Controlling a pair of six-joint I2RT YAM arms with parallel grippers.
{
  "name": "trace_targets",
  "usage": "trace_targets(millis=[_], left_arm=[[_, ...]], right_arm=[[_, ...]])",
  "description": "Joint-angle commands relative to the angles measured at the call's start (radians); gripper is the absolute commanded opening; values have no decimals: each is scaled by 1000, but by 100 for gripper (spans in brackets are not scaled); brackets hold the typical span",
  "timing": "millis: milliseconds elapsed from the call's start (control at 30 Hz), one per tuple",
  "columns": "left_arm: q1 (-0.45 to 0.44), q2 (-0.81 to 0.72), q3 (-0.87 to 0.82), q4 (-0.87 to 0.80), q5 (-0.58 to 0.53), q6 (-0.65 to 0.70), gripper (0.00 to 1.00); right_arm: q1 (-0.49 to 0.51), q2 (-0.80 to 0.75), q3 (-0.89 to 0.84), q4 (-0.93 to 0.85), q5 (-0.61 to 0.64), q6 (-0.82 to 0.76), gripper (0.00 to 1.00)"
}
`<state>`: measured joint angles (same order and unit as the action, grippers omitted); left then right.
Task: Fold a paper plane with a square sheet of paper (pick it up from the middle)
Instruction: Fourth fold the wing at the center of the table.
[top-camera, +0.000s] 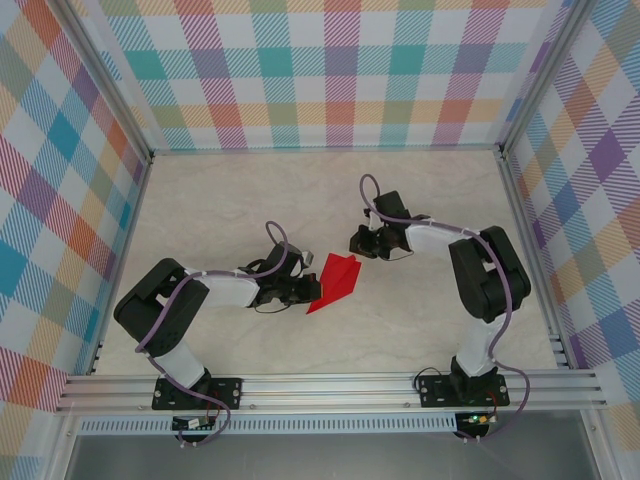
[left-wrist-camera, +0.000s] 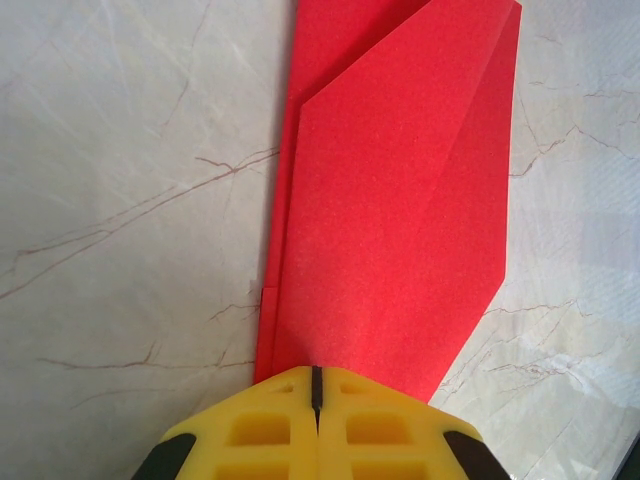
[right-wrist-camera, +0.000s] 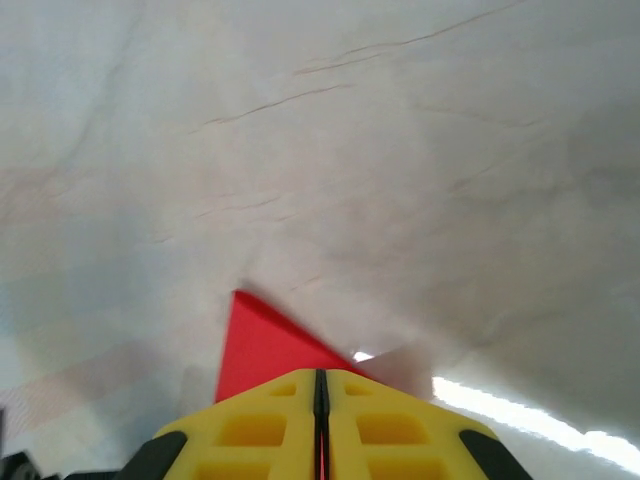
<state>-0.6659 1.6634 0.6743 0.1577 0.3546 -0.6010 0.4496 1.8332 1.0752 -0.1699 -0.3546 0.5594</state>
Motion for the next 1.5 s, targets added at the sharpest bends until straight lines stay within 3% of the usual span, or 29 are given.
trace_targets(millis=[0,233,533,767,967,1300,1467], left_arm=[[9,33,-35,-165,-63,16,0],[9,37,-32,-168,-67,0,0],[9,33,-35,-181,-72,4,0],[9,33,-38,-178,-69,3,0],[9,23,-38,-172,-66,2,0],[9,27,-32,-166,-65,-5,0],[9,31,-22,-169,-60,-5,0]], right_arm=[[46,-33,-34,27,-96,-23,10],[66,41,-38,17,-144,-54,10],[22,110,31,-85,-40,-122,10],[-68,111,29,-73,20,-96,9],[-78,61,33,-40,21,-41,10],[61,-138,-150,54,19,118,10],[111,-124,-194,124,-43,187,10]])
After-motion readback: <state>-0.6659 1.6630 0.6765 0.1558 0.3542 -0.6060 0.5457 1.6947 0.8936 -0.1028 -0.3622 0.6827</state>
